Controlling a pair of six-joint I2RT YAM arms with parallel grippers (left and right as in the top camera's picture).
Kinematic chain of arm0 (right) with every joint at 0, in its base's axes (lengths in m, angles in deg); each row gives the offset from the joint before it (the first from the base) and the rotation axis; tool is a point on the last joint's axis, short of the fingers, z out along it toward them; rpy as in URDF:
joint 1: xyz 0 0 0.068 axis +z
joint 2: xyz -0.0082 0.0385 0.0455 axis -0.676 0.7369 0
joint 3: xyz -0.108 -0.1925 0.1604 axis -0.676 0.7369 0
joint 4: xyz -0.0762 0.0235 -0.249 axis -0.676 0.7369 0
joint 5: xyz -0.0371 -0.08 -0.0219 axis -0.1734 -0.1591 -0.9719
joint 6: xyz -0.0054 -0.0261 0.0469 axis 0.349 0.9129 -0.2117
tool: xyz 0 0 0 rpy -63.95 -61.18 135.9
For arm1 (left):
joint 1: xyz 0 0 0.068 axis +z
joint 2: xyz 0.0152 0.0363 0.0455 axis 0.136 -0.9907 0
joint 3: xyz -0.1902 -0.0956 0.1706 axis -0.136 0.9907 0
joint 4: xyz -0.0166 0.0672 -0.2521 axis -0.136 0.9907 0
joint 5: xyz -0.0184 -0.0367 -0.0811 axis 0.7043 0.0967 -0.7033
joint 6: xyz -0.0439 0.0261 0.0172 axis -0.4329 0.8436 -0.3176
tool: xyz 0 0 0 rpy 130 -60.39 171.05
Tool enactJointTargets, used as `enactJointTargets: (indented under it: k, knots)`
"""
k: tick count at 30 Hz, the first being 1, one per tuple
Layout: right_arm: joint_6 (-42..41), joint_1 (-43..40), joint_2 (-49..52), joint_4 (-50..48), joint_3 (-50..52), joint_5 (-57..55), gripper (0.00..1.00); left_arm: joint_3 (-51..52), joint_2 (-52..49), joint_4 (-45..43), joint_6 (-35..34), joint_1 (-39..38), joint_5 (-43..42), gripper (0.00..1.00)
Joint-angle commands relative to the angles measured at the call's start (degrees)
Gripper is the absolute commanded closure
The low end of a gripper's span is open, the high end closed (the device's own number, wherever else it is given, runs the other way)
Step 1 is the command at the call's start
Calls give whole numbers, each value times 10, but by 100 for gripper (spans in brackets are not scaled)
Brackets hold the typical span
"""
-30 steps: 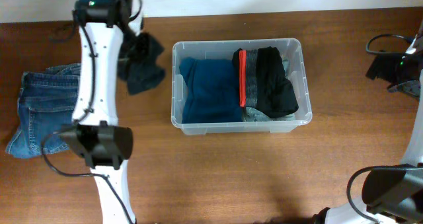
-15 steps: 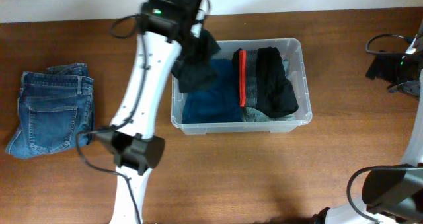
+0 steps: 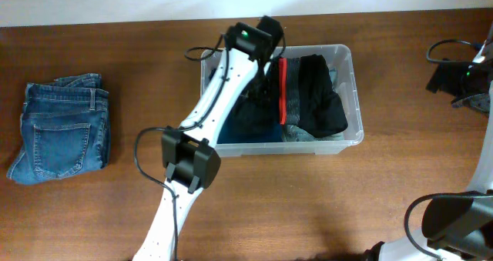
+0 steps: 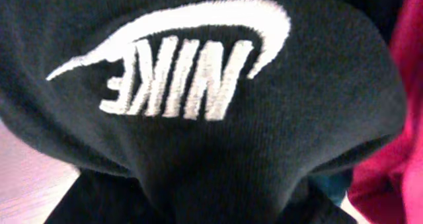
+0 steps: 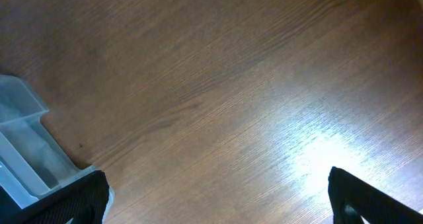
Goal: Pack container
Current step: 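Carry the Nike shirt right over the container's left half, then lower the Nike shirt onto the teal shirt and release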
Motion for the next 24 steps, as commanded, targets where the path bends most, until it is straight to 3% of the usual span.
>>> enactJointTargets:
  k: [1,2,3,7,14,17,18,19,20,24]
  knots:
    - [-7,-2,2,0,1,-7,2,-7,-23,3,-10,-10,-11,97]
    - [-7,-2,2,0,1,-7,2,-7,-24,4,-10,-11,-13,53]
    - [-7,-2,2,0,1,-7,2,-9,-22,5,-10,-11,-13,37]
    - [-7,-2,2,0,1,-7,2,-27,-15,21,-9,-5,-13,27]
    - [-7,-2,2,0,1,-7,2,-52,36,27,-9,16,-12,24]
    - [-7,-2,2,0,1,-7,2,-54,62,24,-10,20,-12,27]
    - [-7,-2,2,0,1,-7,2,-54,68,24,-9,20,-13,41]
    - [-7,-2,2,0,1,-7,2,-54,71,25,-10,20,-13,84]
    - [-7,-2,2,0,1,-7,2,-54,74,27,-10,20,-13,100]
    - [-7,-2,2,0,1,-7,2,-53,67,25,-10,10,-10,99]
